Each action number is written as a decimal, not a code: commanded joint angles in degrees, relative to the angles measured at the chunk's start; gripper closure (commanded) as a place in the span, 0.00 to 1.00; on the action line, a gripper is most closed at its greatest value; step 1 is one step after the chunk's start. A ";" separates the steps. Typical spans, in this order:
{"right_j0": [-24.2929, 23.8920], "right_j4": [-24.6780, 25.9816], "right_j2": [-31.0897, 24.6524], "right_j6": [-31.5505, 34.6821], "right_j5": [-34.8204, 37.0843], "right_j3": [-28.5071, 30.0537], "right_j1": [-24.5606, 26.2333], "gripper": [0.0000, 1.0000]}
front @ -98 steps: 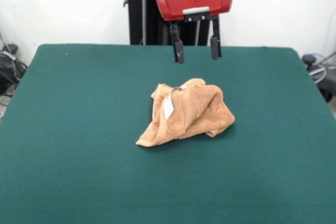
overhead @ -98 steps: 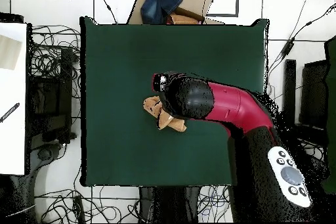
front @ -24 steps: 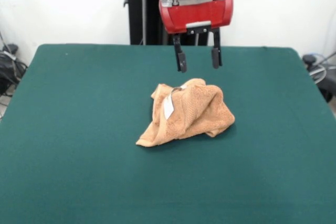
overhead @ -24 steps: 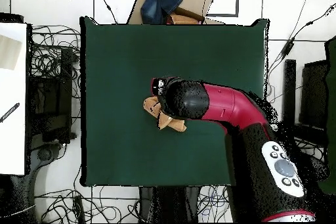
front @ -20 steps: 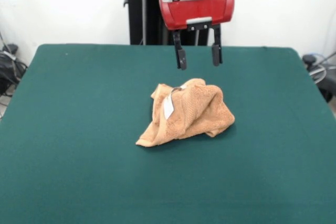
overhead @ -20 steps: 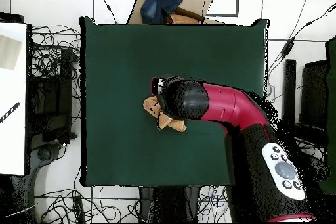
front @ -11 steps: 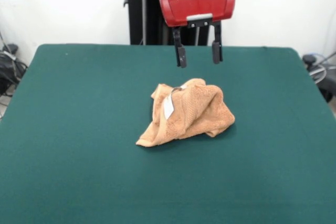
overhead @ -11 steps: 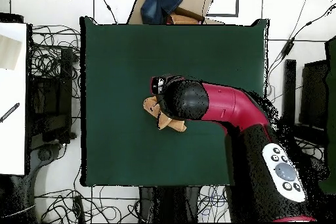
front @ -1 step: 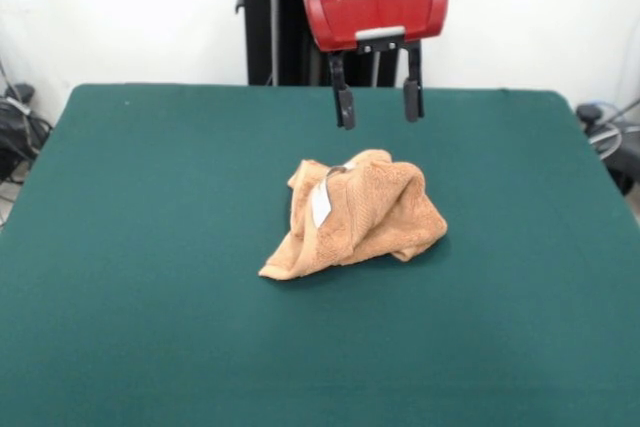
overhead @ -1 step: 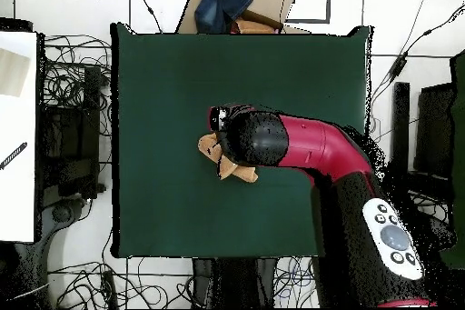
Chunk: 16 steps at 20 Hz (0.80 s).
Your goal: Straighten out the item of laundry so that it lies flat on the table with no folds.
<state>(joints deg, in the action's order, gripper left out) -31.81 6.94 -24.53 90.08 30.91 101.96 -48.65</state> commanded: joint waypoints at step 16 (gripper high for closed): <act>0.13 2.31 -2.98 2.24 -3.97 3.89 3.34 0.00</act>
<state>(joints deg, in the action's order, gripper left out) -31.95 7.19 -24.53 90.08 29.49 101.98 -47.06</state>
